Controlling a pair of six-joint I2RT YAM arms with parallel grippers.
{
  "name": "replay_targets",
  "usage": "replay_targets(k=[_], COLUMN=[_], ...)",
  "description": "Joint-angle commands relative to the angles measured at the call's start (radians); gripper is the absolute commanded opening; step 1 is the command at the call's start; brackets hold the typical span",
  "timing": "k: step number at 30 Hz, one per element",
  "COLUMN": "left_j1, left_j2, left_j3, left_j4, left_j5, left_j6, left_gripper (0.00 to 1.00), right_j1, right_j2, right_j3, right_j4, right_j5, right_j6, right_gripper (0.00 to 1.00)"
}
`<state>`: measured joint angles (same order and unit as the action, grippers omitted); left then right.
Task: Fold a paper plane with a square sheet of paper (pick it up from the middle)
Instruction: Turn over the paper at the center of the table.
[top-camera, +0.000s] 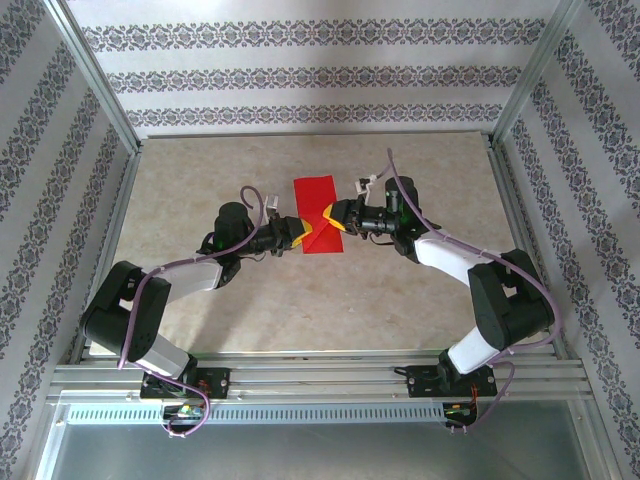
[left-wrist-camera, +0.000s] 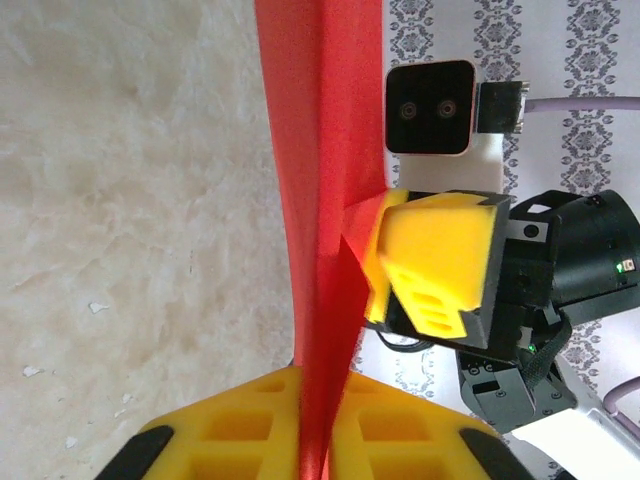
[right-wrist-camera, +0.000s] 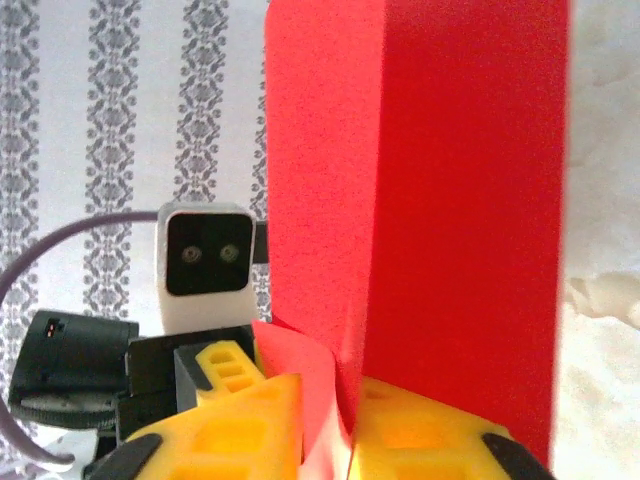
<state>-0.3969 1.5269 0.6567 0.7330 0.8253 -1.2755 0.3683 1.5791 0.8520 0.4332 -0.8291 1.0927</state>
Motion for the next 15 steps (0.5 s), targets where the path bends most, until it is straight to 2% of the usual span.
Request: replay_targets(k=[1, 5, 6, 8, 12, 15], left_j1=[0.017, 0.033, 0.035, 0.033, 0.004, -0.045], left_j2=[-0.028, -0.064, -0.080, -0.121, -0.151, -0.114], left_j3=[0.010, 0.025, 0.041, 0.108, 0.285, 0.435], left_j4=[-0.051, -0.229, -0.316, -0.622, -1.162, -1.479], left_j5=[-0.010, -0.029, -0.045, -0.129, -0.412, -0.700], left_j6=[0.066, 0.154, 0.204, 0.357, 0.594, 0.703], left_gripper=[0.11, 0.11, 0.11, 0.10, 0.11, 0.11], right_j1=[-0.031, -0.082, -0.093, -0.114, -0.129, -0.136], right_j2=[-0.026, -0.071, -0.085, -0.122, -0.215, -0.279], right_j3=[-0.029, -0.065, -0.073, -0.082, -0.072, -0.072], right_j4=[-0.015, -0.064, -0.090, -0.164, -0.366, -0.464], right_j5=[0.018, 0.066, 0.083, 0.130, 0.296, 0.413], right_j6=[-0.029, -0.061, -0.075, -0.124, -0.266, -0.348], right_gripper=[0.27, 0.33, 0.35, 0.45, 0.65, 0.78])
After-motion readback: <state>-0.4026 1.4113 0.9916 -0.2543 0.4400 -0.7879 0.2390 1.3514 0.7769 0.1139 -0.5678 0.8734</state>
